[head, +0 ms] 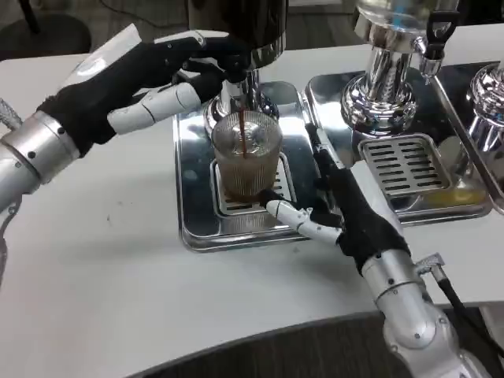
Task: Grasp the cup under the faucet to collect the drink, then remove the cup.
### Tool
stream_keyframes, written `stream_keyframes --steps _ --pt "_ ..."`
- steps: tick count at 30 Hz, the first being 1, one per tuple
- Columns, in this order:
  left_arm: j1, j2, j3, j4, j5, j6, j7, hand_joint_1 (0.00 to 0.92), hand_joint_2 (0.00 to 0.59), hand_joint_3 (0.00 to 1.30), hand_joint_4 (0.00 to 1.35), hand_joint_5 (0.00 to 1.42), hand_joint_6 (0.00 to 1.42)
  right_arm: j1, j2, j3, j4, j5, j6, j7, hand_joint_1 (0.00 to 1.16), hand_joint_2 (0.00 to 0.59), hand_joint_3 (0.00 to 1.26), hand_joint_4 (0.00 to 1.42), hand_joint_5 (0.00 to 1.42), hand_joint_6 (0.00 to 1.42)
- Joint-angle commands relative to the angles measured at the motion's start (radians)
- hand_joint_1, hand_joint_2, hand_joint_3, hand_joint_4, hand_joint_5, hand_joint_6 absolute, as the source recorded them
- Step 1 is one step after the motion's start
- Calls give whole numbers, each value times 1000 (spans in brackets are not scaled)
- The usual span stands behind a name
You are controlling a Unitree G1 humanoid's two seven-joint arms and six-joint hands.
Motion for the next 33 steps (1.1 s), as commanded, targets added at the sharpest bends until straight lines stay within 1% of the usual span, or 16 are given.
stream_keyframes --steps 1,7,8,12,21,23,27,29,33 --pt "17 6 4 -17 -10 -1 -25 0 64 255 246 300 484 -62 5 0 91 2 -45 -2 594 192 0 0 21 170" --pt "20 8 0 -24 -11 2 -30 0 64 255 246 300 484 -126 31 0 180 9 -85 -9 600 194 0 0 15 151" --pt "21 8 0 -26 -12 3 -31 0 65 255 246 300 484 -136 35 4 189 1 -86 -14 601 194 0 0 15 150" --pt "21 10 1 -31 -12 5 -31 0 68 255 246 300 484 -173 52 0 252 9 -104 -13 601 194 0 0 9 147" --pt "27 15 4 -45 -12 11 -33 0 70 255 246 300 484 -236 73 1 363 3 -145 -33 602 194 0 0 4 144" --pt "29 15 5 -48 -13 13 -33 0 70 255 246 300 484 -251 79 -1 377 -1 -139 -48 602 194 0 0 4 144" --pt "35 15 7 -56 -14 17 -32 0 70 255 246 300 484 -278 82 0 405 0 -139 -55 602 194 0 0 4 144" --pt "37 15 9 -58 -15 19 -32 0 71 255 246 300 484 -286 88 1 418 -3 -136 -68 602 194 0 0 4 144" --pt "40 15 12 -65 -16 24 -31 0 73 255 246 300 484 -290 88 5 422 -10 -130 -83 602 194 0 0 0 139"
